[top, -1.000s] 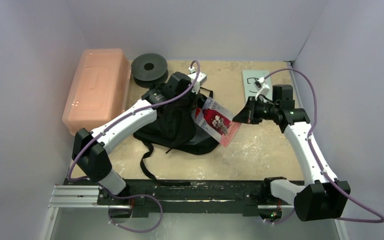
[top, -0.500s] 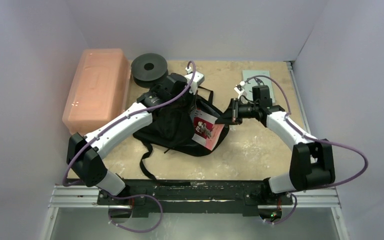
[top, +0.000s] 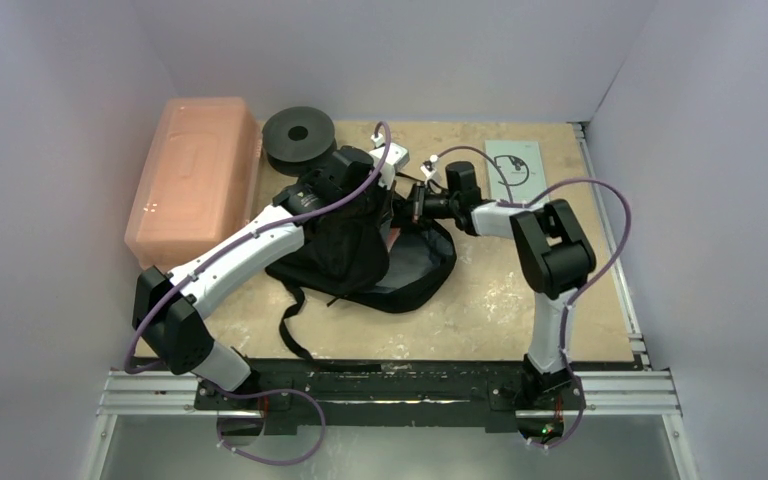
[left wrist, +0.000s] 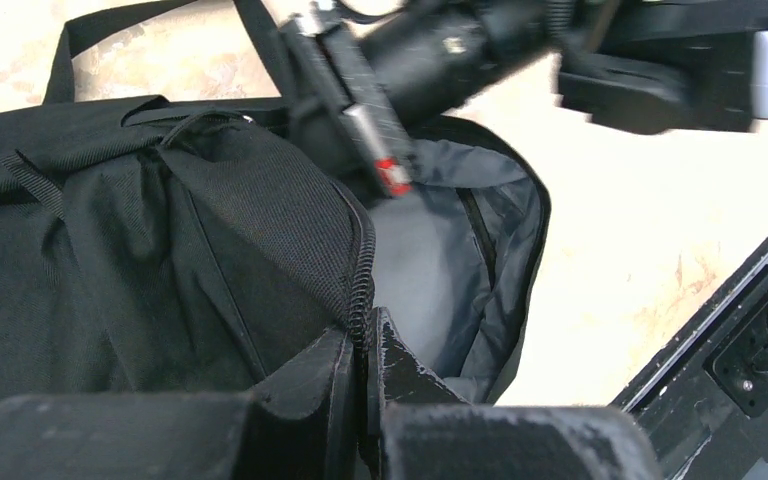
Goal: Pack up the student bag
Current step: Place the book in the student bag.
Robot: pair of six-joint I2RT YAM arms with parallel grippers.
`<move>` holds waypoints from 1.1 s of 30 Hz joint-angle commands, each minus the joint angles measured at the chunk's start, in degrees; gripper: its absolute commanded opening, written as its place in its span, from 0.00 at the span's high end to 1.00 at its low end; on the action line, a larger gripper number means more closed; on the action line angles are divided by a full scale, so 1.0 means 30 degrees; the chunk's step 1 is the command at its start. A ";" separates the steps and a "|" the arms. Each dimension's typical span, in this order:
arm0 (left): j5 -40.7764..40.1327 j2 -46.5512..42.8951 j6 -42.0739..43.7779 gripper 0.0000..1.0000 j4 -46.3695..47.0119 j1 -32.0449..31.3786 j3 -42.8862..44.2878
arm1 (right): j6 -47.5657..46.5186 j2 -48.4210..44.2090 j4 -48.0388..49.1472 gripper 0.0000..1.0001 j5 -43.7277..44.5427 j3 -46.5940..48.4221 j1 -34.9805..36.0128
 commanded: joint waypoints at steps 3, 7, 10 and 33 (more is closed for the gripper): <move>0.0644 -0.0646 0.0114 1.00 0.0832 -0.0103 0.0441 | 0.0392 0.3490 0.1912 1.00 0.2304 0.5651 0.1003; 0.0664 -0.0554 0.0145 1.00 0.0811 -0.0096 0.0460 | -0.1378 0.3094 -0.0297 0.80 0.3799 0.6096 0.1067; 0.0715 -0.0483 0.0131 1.00 0.0799 -0.0103 0.0489 | -0.2732 0.2357 -0.2192 0.70 0.4449 0.6067 0.1044; 0.0597 -0.0274 0.0131 1.00 0.0606 -0.0103 0.0591 | -0.5590 -0.1329 -0.6778 0.46 0.7316 0.4053 0.1062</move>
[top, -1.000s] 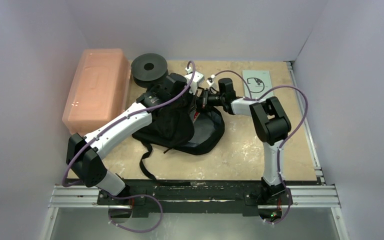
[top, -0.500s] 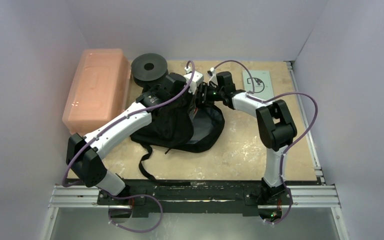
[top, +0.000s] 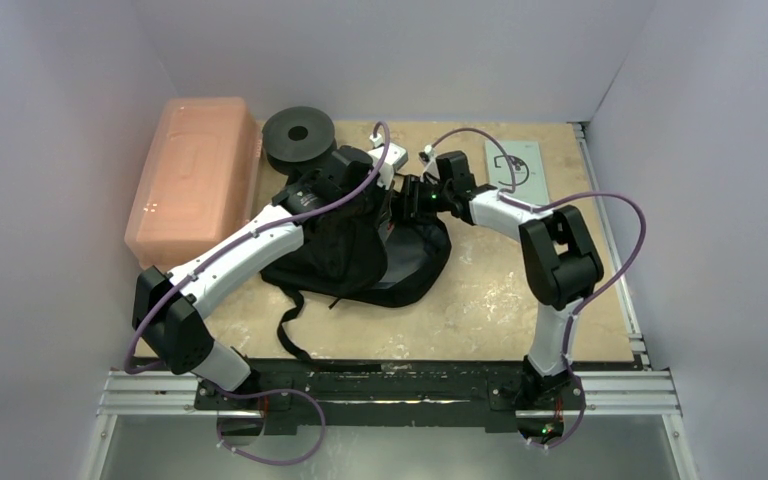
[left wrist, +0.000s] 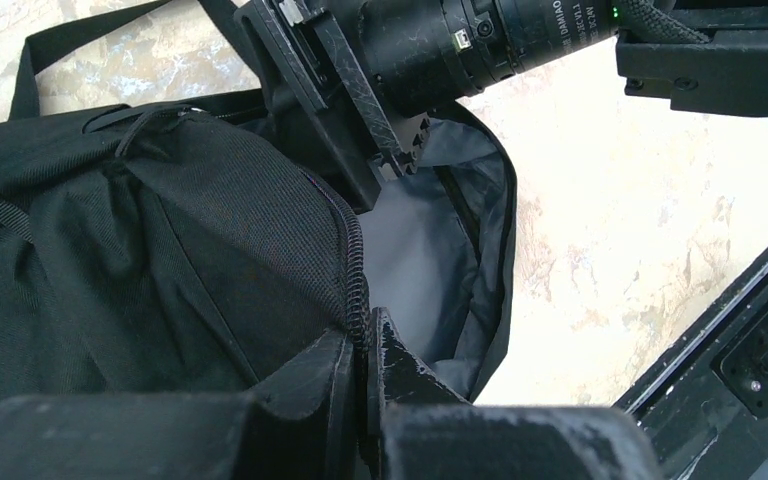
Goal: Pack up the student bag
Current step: Place the book in the student bag.
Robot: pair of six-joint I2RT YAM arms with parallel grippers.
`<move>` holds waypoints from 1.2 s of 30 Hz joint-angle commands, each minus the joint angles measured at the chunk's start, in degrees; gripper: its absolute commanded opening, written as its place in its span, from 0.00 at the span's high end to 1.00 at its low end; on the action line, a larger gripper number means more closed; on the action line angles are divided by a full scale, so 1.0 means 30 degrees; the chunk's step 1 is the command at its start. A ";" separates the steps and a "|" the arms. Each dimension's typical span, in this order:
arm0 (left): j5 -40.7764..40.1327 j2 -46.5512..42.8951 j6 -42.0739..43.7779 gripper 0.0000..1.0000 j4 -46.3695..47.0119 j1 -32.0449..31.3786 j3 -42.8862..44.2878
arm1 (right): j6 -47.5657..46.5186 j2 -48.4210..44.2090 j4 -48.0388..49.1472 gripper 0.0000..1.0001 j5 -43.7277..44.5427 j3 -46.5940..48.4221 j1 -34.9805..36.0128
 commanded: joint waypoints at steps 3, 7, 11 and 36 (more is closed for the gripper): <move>0.0694 -0.0232 0.0020 1.00 0.0846 -0.0214 0.0591 | -0.1913 -0.2252 -0.2868 0.44 0.1835 0.1368 -0.0061; 0.0591 0.0041 -0.0102 1.00 0.0647 -0.0190 0.0754 | -0.2687 -0.4725 -0.4818 0.39 0.4218 0.0946 -0.0101; 0.0749 0.0106 -0.0197 1.00 0.0628 -0.0197 0.0767 | -0.3077 -0.7213 -0.5685 0.36 0.6257 -0.0014 -0.0546; 0.0930 0.0546 -0.0291 1.00 0.0466 -0.0274 0.0885 | -0.0866 0.0497 -0.2233 0.27 1.0759 0.4409 -1.0543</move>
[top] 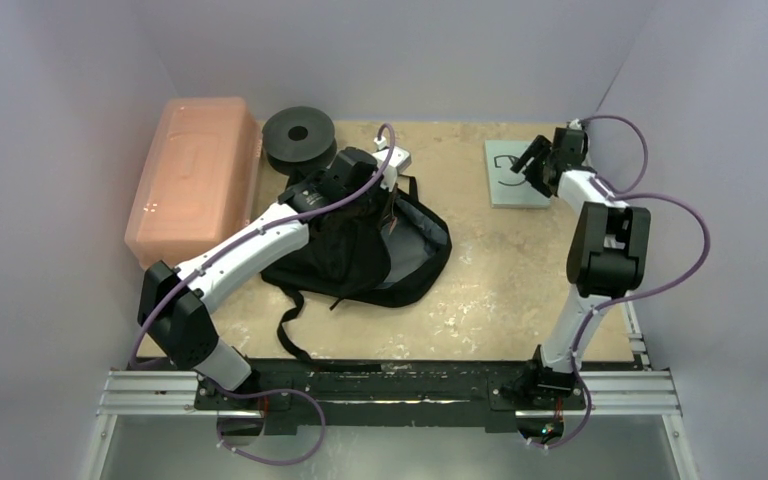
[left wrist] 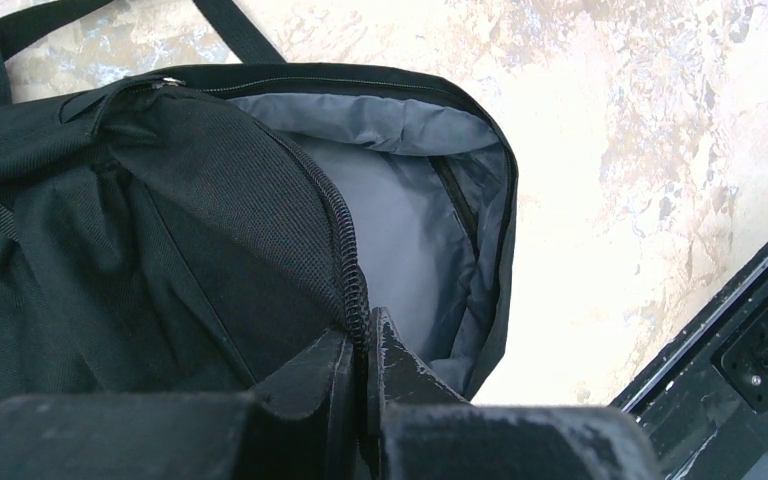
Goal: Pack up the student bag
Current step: Place the book in the student bag, then place the student bag at the center of the board.
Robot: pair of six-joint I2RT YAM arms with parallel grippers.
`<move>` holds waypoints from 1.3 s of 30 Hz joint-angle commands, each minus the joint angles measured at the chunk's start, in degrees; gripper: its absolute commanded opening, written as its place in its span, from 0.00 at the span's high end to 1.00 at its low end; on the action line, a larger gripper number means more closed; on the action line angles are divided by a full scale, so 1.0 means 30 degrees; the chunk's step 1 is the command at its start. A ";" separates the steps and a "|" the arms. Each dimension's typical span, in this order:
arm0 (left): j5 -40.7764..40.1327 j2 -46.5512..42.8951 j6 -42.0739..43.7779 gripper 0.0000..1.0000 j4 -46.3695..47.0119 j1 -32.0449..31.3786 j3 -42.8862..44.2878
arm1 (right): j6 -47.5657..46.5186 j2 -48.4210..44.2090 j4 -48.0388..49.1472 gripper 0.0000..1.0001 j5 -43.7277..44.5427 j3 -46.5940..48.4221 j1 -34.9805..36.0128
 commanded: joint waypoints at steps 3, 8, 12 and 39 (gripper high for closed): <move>0.0871 0.0054 -0.0357 1.00 0.0523 -0.0330 0.0837 | -0.1663 0.2449 -0.2181 0.24 0.2696 0.5441 -0.0235; 0.0920 0.0171 -0.0507 1.00 0.0523 -0.0986 0.0841 | -0.1906 0.3308 -0.2230 0.21 0.2513 0.5884 -0.0884; 0.0770 0.0306 -0.0432 1.00 0.0463 -0.1645 0.0841 | -0.2167 0.4094 -0.2261 0.21 0.1557 0.6177 -0.1559; 0.8322 -0.0633 -0.1304 0.32 0.1340 -0.2762 -0.1045 | -0.0373 0.3900 0.2756 0.30 -0.7333 0.2173 -0.0977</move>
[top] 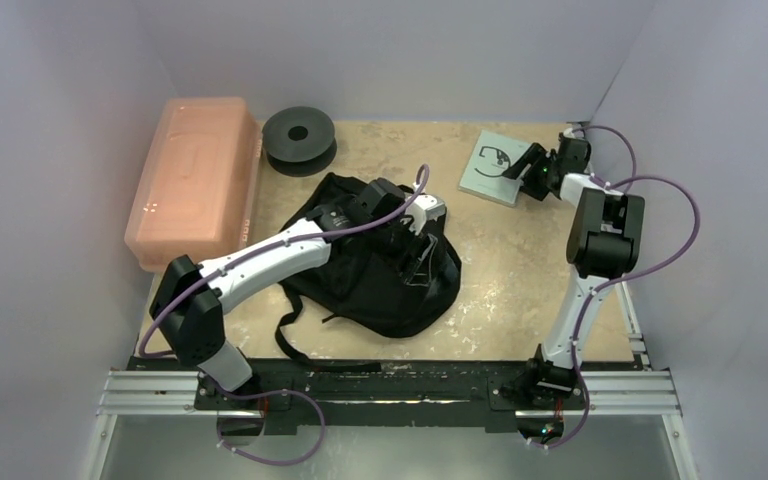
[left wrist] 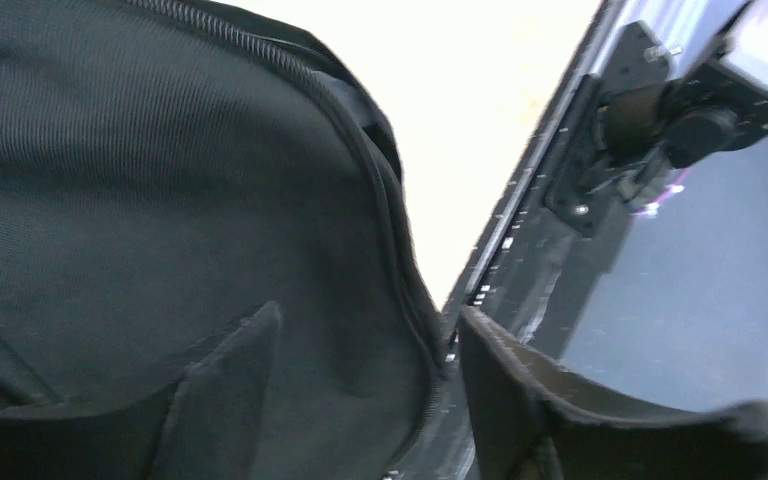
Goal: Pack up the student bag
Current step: Place the student bag at the center of the board, then pick up the book from the center of the board.
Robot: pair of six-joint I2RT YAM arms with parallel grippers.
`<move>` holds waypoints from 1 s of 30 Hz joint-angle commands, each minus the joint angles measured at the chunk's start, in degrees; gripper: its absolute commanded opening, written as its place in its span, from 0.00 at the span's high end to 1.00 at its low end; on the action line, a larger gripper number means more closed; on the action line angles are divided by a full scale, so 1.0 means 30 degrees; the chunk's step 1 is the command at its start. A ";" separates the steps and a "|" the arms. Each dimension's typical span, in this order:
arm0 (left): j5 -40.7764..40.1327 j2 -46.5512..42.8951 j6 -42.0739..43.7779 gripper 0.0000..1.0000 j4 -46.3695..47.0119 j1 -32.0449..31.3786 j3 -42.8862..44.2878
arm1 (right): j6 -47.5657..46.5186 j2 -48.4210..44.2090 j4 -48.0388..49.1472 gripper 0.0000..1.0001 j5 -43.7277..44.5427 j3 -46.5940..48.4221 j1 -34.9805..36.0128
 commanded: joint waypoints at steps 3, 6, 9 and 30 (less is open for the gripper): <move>0.2397 -0.1421 -0.0401 0.23 0.1297 -0.0097 0.1832 | 0.0343 -0.1049 0.1099 0.30 -0.1517 -0.0220 0.0480; 0.0705 -0.0463 -0.0645 0.22 0.1499 0.0060 0.3585 | 0.0185 -0.1297 0.0810 0.30 -0.0997 -0.0230 0.0495; -0.2762 0.1025 -0.1919 0.22 0.1787 0.0390 0.5246 | -0.0050 -0.1527 0.0308 0.29 -0.0268 -0.0095 0.0502; -0.4900 1.4504 -0.9729 0.27 0.9383 0.3695 1.5659 | 0.0481 -0.0390 -0.0715 0.32 0.1609 0.1351 0.0488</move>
